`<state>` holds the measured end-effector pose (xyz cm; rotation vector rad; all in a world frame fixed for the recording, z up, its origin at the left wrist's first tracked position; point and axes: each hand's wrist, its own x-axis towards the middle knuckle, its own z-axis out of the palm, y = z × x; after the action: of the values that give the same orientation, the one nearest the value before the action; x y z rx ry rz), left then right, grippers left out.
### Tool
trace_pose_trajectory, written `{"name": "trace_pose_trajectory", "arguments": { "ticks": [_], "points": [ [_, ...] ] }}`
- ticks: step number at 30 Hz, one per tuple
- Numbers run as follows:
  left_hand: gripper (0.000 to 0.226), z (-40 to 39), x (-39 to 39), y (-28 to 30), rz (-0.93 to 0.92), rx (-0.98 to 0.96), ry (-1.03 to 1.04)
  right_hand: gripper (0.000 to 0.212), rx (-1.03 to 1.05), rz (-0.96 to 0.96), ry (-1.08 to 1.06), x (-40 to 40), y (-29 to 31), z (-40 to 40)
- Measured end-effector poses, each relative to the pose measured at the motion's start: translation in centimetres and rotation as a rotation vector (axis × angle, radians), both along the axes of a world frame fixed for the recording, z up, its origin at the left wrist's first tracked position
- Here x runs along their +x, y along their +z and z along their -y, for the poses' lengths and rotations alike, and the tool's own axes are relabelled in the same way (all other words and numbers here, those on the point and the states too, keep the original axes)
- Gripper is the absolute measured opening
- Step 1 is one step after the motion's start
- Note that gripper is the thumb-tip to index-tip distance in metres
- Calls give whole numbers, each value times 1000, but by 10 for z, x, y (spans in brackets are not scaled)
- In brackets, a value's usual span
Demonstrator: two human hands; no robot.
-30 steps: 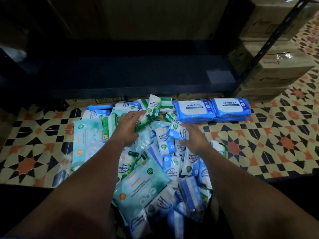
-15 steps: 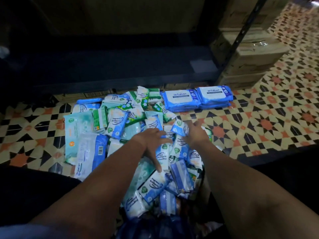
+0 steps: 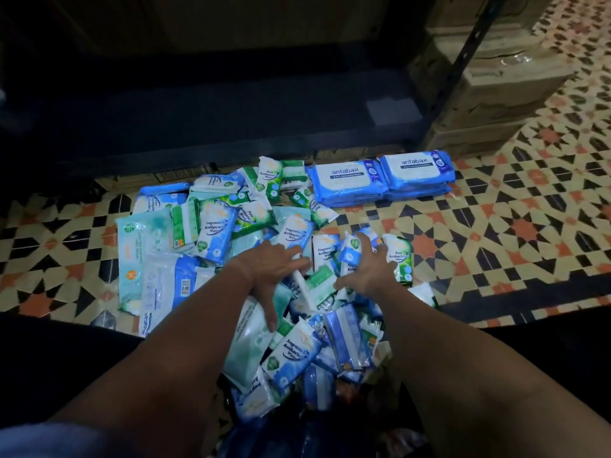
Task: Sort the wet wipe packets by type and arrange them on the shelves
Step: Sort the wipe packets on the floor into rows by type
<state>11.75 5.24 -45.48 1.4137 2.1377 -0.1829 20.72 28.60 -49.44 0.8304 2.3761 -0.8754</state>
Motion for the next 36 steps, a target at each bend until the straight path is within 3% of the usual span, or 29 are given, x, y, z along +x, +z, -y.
{"name": "trace_pose_trajectory", "arguments": {
  "ticks": [3,6,9,13,16,22,33,36],
  "points": [
    [109,3,-4,0,-7,17,40,109,24,-78,-88,4,-2,-8],
    [112,6,-10,2,0,51,132,109,43,-127,-144,8,-6,-16],
    [114,14,-24,14,28,142,278,111,-18,-128,-204,12,-5,-23],
    [104,36,-43,29,45,286,535,100,-3,-165,-197,17,-1,-26],
    [110,50,-47,28,98,313,691,95,7,-231,-213,18,2,-26],
    [99,61,-45,17,96,333,763,90,84,-316,-281,16,12,-31],
    [78,70,-23,1,52,568,883,83,136,-92,-158,4,-1,-15],
    [78,70,-21,2,75,594,938,85,258,0,-121,-6,5,-6]
  ]
}}
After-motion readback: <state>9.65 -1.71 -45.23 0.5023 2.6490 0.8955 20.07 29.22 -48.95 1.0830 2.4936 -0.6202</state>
